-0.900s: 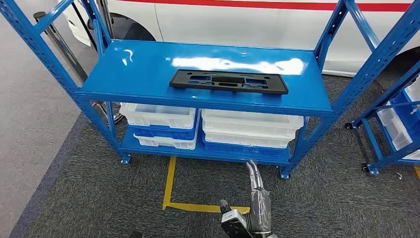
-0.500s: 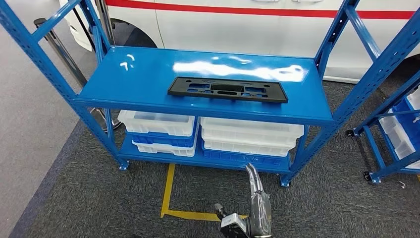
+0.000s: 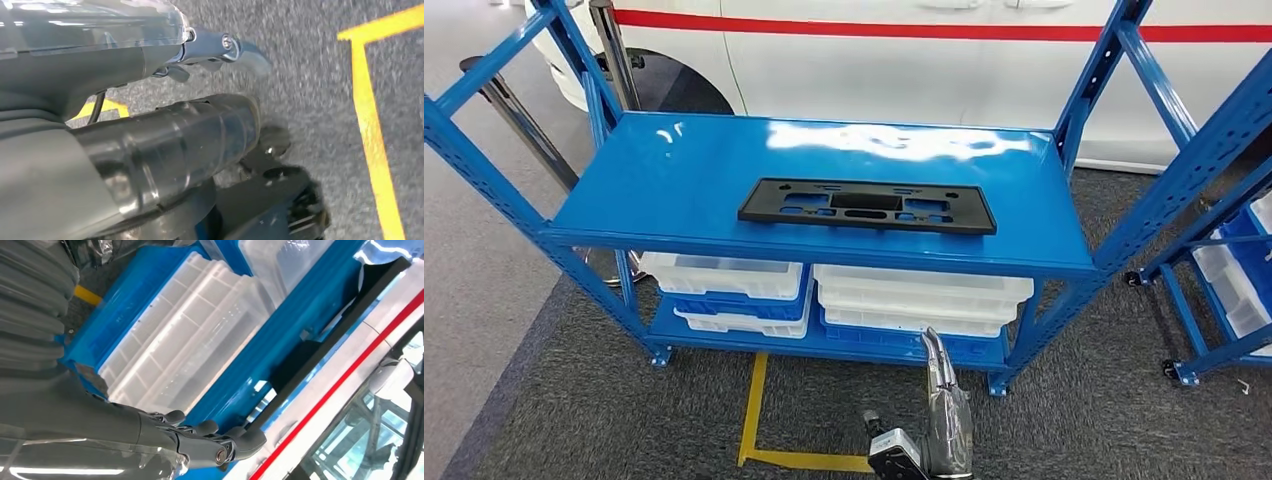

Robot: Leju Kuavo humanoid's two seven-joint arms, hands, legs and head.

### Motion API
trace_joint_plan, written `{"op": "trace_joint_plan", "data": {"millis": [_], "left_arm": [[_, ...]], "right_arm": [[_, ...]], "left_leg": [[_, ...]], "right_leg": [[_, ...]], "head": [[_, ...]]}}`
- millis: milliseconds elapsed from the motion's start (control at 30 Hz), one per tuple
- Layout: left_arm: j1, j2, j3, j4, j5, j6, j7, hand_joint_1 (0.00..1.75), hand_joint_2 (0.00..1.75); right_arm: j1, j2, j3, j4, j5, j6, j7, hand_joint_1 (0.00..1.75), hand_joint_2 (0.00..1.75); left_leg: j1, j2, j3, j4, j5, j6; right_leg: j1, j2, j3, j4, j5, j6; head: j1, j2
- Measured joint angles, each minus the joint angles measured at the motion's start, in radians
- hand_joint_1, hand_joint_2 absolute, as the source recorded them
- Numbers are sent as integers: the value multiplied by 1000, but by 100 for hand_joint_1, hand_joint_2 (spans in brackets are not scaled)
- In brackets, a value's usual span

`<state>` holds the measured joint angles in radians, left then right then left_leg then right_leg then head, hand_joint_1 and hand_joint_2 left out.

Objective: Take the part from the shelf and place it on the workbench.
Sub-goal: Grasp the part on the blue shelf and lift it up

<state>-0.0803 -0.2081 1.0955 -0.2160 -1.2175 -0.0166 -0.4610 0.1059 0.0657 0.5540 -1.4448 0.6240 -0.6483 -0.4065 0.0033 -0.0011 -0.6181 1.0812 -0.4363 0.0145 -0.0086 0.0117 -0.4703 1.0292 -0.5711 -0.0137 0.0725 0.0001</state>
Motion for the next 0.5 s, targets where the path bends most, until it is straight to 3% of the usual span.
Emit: {"op": "trace_joint_plan", "data": {"millis": [100, 167, 300, 333, 367, 400, 433, 500], "left_arm": [[-3, 1, 0, 0, 1, 3, 4, 0, 0], [0, 1, 0, 0, 1, 7, 6, 0, 0], [-1, 1, 0, 0, 1, 9, 6, 0, 0], [0, 1, 0, 0, 1, 8, 6, 0, 0], [1, 1, 0, 0, 1, 8, 6, 0, 0], [1, 0, 0, 1, 1, 8, 6, 0, 0], [3, 0, 0, 2, 1, 8, 6, 0, 0], [2, -1, 0, 4, 1, 7, 5, 0, 0]], "right_arm": [[-1, -2, 3, -3, 0, -1, 7, 0, 0], [-1, -4, 4, -6, 0, -2, 8, 0, 0], [-2, -10, 10, -6, 5, -2, 12, 0, 0], [-2, -12, 11, -6, 6, -2, 13, 0, 0], [-2, -14, 12, -6, 7, -2, 13, 0, 0], [-2, -15, 13, -6, 7, -2, 14, 0, 0], [-2, -17, 14, -6, 7, -2, 14, 0, 44], [-2, -20, 16, -5, 8, -2, 16, 0, 131]], "left_leg": [[-2, -1, 32, -47, -32, 14], [3, -4, 62, -69, -39, 23], [5, -5, 114, -81, -73, 29], [5, -6, 130, -81, -85, 28], [6, -7, 149, -81, -99, 26], [6, -7, 169, -81, -114, 24], [6, -7, 186, -81, -129, 21], [5, -7, 203, -84, -153, 12]], "right_leg": [[-2, -2, 9, 4, 1, 18], [-3, -5, -13, 56, -3, 26], [-6, -6, -179, 259, -64, 42], [-6, -6, -208, 266, -62, 44], [-6, -6, -220, 240, -39, 44], [-6, -7, -221, 190, 6, 42], [-5, -8, -219, 131, 70, 38], [3, -11, -216, 54, 151, 25]], "head": [[-1, 0], [-1, 0], [1, 0], [1, 0], [1, 0], [1, 0], [2, 0], [-1, 0]]}}
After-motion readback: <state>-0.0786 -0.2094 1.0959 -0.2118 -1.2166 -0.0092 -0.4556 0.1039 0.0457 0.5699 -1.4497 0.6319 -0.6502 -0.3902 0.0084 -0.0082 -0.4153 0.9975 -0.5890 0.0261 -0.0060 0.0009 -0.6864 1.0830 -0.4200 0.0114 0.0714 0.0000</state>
